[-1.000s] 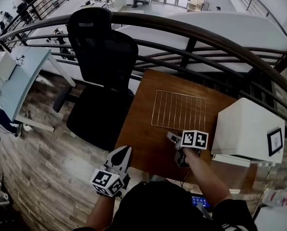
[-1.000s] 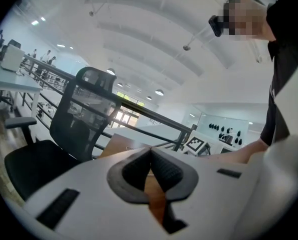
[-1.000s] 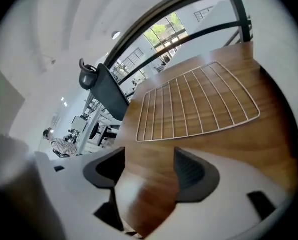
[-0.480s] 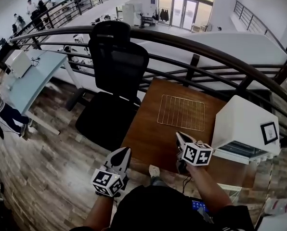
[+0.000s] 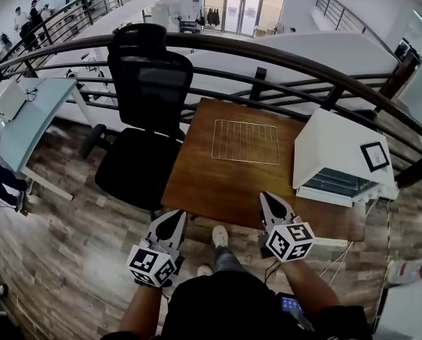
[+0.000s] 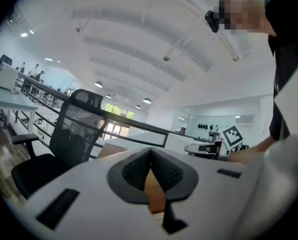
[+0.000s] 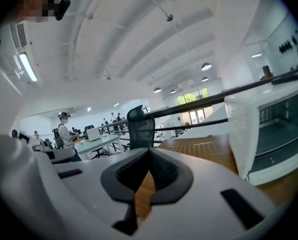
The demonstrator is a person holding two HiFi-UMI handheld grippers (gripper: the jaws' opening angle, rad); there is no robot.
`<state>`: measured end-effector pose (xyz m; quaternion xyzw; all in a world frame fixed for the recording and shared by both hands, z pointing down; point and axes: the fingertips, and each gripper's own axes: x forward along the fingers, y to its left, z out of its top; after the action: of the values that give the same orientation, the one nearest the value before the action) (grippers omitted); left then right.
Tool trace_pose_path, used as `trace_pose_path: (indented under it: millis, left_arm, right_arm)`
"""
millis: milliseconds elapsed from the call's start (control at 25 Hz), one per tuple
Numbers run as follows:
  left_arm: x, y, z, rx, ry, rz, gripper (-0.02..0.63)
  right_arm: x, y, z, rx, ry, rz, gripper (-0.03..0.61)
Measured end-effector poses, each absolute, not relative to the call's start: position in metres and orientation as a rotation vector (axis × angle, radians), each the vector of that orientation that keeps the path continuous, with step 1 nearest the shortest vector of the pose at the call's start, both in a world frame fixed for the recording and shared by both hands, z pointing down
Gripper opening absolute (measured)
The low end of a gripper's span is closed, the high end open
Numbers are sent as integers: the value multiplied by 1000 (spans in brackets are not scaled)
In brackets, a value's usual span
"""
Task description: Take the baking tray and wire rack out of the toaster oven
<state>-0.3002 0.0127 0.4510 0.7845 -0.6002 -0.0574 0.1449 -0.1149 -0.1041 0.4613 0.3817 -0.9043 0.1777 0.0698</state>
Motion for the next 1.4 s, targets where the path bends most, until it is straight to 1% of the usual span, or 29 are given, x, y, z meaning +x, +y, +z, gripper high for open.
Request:
trace_pose_path:
  millis: [280, 520, 760, 1120, 1400]
  left_arm:
    - [-262, 17, 442, 2338, -1613, -170, 12]
    - [-231, 1, 433, 2386, -1590, -162, 12]
    - [-170, -29, 424, 2428, -1533, -186, 12]
    - [-89, -59, 428, 2452, -1466, -152, 12]
    - [-47, -78, 439, 2418, -1479, -129, 12]
  right_arm:
    - [-70, -79, 447, 1250, -2694, 468, -4]
    - [-28, -81, 434, 1342, -2717, 444, -4]
    - [33, -91, 425, 1400, -2714, 387, -4]
    - [140, -130, 446, 1554, -2600, 461, -3]
    - [177, -154, 466, 1576, -2561, 526, -3]
